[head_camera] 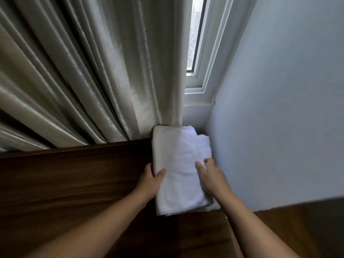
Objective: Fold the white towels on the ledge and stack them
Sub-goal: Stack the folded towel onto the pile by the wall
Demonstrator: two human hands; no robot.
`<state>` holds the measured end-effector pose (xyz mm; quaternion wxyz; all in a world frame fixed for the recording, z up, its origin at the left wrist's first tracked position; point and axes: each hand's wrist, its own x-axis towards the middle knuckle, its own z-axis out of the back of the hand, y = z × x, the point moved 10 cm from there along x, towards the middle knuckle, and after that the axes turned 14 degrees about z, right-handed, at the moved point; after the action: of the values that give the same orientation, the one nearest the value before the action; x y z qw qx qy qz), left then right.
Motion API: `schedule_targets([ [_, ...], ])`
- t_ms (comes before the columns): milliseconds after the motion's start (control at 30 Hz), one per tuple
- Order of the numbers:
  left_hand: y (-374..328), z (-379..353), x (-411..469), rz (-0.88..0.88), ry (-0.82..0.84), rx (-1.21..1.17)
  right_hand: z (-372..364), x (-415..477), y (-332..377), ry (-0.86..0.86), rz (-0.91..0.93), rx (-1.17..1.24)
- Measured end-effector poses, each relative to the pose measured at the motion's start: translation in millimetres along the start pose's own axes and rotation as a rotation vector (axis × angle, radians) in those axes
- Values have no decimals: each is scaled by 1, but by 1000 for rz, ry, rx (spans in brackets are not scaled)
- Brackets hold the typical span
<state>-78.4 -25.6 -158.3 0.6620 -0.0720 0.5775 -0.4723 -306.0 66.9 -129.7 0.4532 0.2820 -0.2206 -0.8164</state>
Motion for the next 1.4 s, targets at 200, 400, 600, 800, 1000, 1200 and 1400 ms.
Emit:
schedule_targets([
  [200,13,-12,-13,-115,-40,45,-9,-17,-9,-41,-22,41],
  [400,9,-13,-16,-215,-131,151,-17,-25,-12,25,-8,-72],
  [600,-27,-20,-40,-488,-494,737,9,-30,31,-261,232,-425],
  [800,-31,-53,-24,-613,-405,899,-45,-5,55,-14,470,-418],
  [1000,-26,-54,-16,-650,-353,884,-50,1,24,-24,335,-390],
  [1200,1,-26,8,-278,-182,315,-42,5,3,-63,130,-132],
  [1400,71,-48,9,187,252,-433,-38,-4,-40,-74,-48,218],
])
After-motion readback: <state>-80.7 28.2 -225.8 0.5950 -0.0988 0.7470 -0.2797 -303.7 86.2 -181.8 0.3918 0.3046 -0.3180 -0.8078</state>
